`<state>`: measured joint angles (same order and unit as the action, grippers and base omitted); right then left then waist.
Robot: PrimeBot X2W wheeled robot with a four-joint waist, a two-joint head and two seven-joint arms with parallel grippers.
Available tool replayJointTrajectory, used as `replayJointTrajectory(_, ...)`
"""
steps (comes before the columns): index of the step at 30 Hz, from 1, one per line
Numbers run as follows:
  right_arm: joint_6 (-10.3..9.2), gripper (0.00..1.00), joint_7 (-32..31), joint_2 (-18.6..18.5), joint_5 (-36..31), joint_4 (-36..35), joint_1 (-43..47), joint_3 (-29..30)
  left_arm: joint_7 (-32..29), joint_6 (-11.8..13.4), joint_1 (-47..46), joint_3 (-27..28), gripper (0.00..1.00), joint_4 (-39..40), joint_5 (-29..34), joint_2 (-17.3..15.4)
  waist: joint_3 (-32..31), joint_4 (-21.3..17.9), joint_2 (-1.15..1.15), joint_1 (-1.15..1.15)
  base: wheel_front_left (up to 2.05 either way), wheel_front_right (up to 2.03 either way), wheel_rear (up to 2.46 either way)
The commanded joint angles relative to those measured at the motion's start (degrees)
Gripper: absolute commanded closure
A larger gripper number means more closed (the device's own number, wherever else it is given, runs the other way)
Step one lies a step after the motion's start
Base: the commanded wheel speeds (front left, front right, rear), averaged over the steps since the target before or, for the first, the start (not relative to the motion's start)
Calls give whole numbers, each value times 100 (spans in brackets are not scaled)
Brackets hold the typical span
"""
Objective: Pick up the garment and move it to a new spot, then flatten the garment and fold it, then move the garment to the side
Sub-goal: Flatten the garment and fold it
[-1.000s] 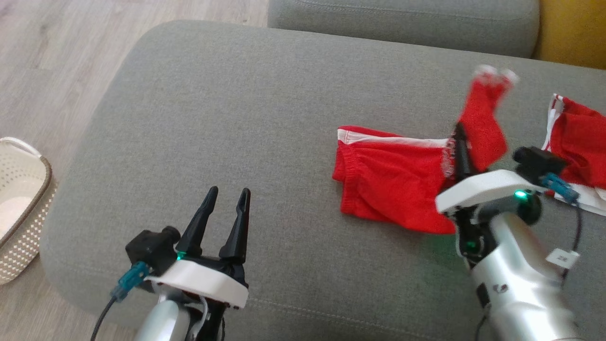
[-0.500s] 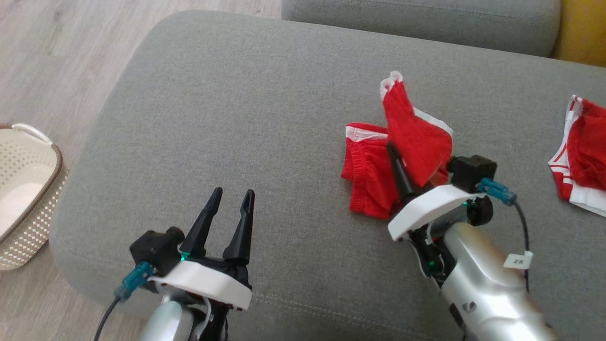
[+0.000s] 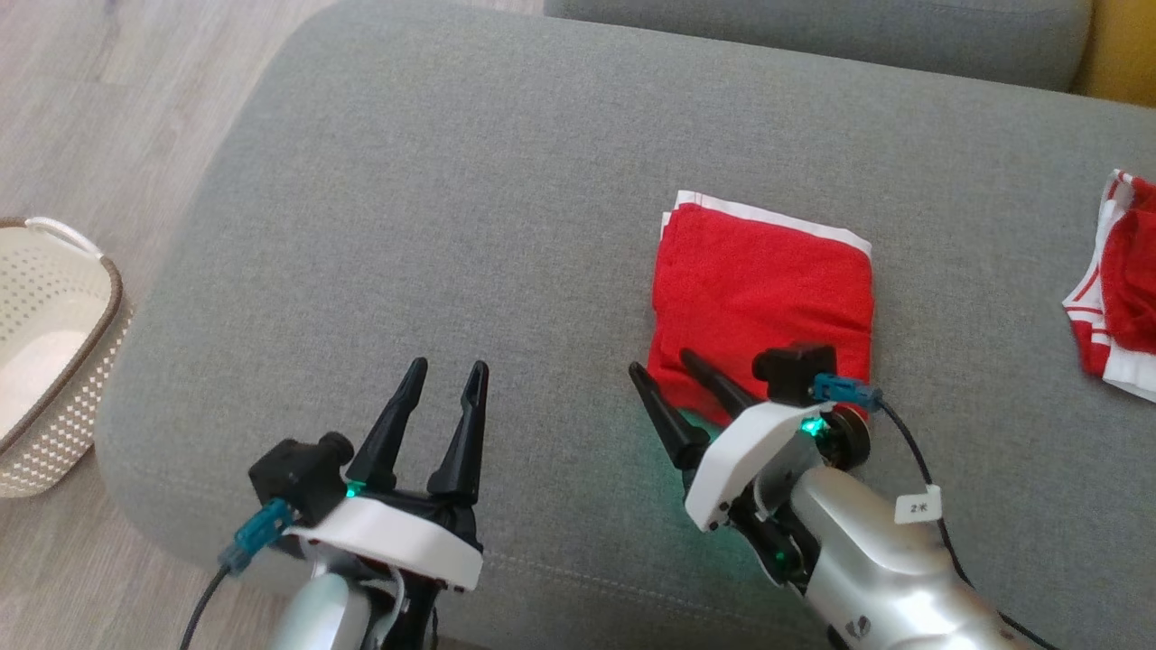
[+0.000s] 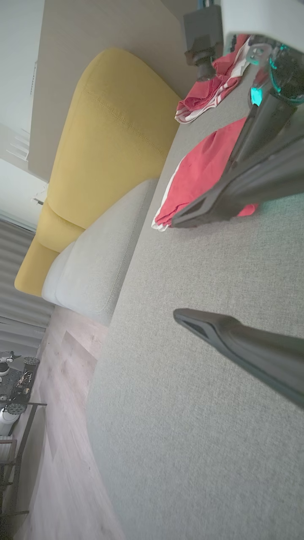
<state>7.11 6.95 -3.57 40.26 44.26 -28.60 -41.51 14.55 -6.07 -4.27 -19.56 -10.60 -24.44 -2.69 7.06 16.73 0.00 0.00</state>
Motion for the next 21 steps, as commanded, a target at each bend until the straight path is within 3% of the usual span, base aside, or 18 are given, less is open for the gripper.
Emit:
replayJointTrajectory(1,37,0,13,69,21,-75,-84,-83,45,15,-251,169,0,185,-35,-19,19,-7,0,0,0,0,0)
replayJointTrajectory(12,37,0,497,31,274,-262,-362,106,45,9,-244,318,0,186,43,-19,-177,-291,0,0,0,0,0)
replayJointTrajectory(17,37,0,733,-356,-254,-552,-399,588,45,4,-201,434,0,316,37,-19,-340,-459,0,0,0,0,0)
replayJointTrajectory(21,37,0,797,-695,-1135,-970,-170,1434,45,14,-184,558,0,437,-74,-19,-448,-637,0,0,0,0,0)
